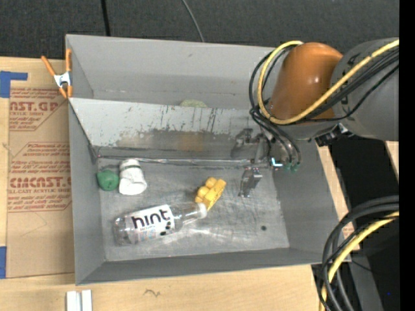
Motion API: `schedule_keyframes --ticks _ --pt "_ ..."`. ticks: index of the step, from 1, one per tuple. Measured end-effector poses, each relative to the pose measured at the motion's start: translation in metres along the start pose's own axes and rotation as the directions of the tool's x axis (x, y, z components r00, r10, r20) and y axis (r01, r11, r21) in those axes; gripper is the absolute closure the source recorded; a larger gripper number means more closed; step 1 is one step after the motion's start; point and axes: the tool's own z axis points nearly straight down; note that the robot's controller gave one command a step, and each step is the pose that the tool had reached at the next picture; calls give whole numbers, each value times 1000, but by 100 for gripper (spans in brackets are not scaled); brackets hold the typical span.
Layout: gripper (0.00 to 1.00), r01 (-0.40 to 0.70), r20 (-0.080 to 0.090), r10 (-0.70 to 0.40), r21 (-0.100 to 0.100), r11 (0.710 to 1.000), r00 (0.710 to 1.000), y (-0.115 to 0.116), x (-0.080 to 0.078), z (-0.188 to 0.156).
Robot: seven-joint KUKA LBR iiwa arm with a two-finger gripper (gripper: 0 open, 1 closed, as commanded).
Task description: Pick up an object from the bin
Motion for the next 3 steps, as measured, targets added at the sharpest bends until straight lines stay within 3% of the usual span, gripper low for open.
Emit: schedule_keyframes --ticks 1,2,3 --pt "0 1 8 -1 0 1000 1000 0 -2 -4" --pt "0 42 15 -42 1 999 999 -2 17 41" --pt "0 181 1 -181 2 983 983 17 22 75"
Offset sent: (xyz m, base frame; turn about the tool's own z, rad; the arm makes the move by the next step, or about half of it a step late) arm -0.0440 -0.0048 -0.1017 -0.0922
